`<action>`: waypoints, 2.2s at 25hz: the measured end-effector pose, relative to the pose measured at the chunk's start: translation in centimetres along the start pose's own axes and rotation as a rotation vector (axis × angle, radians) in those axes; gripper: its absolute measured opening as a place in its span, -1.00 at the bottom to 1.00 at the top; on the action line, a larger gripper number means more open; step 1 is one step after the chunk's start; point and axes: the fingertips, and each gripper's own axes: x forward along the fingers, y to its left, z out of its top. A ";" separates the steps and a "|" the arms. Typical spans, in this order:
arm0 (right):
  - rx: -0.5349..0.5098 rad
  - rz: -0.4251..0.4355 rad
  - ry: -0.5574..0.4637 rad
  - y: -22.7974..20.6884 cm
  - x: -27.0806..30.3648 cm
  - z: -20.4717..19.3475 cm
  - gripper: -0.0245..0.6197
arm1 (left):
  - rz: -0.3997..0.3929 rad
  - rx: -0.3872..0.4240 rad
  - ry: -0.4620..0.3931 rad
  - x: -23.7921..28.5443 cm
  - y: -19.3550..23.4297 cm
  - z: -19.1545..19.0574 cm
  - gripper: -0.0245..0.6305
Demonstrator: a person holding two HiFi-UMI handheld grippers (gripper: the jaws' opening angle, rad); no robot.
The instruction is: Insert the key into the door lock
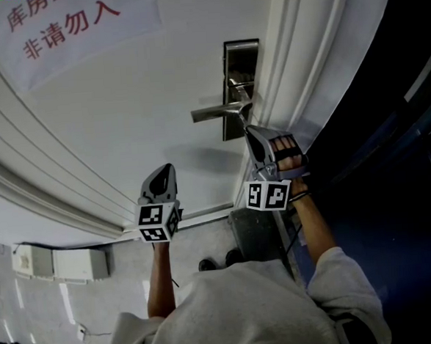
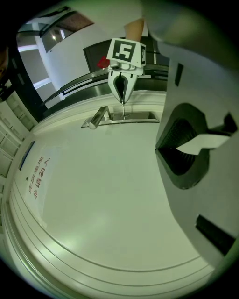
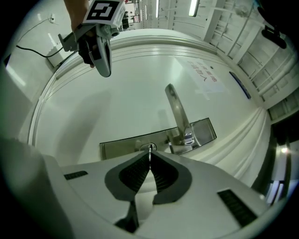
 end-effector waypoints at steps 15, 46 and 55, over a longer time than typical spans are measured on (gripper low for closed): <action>-0.033 0.011 0.039 -0.2 0.5 0.1 -0.83 | -0.013 0.003 0.006 0.3 0.3 -0.2 -0.87; -0.133 -0.015 0.028 0.1 3.2 0.9 -0.83 | -0.022 -0.014 0.021 1.4 0.5 -1.0 -0.87; -0.127 -0.024 0.004 0.1 4.4 0.9 -0.83 | -0.020 -0.010 0.027 2.1 0.9 -1.1 -0.87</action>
